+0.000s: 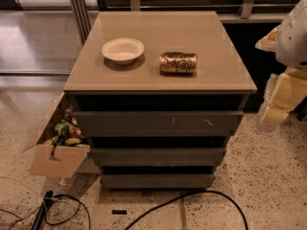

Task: Open top drawer

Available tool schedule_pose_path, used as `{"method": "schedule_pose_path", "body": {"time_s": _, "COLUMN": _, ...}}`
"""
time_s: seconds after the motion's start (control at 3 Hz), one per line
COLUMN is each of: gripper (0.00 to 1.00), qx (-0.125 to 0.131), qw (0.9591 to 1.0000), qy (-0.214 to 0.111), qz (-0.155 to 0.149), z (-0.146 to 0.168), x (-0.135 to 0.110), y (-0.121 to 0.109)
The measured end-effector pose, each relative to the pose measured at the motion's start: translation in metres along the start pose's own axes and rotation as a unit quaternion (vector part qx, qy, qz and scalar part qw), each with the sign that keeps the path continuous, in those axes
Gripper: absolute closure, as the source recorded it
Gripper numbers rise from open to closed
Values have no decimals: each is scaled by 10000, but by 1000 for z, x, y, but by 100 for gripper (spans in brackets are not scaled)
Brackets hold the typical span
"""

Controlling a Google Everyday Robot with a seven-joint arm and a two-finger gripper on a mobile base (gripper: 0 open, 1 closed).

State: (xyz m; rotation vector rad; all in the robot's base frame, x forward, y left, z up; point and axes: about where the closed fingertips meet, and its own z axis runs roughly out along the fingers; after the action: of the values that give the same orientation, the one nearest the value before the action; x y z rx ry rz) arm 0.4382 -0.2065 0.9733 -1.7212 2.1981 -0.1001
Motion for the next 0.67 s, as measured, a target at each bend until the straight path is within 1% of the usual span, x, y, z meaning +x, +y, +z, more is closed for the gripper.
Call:
{"method": "schedule_pose_path", "body": {"time_s": 0.33, "gripper": 0, "qx": -152, "qw": 9990, "qy": -409, "qz": -73, "z": 34, "x": -8, "y": 12}}
{"method": "schedule_pose_path", "body": {"time_s": 0.67, "gripper": 0, "qx": -204, "qw": 9969, "qy": -761, "qz": -10, "z": 72, "x": -3, "y": 18}}
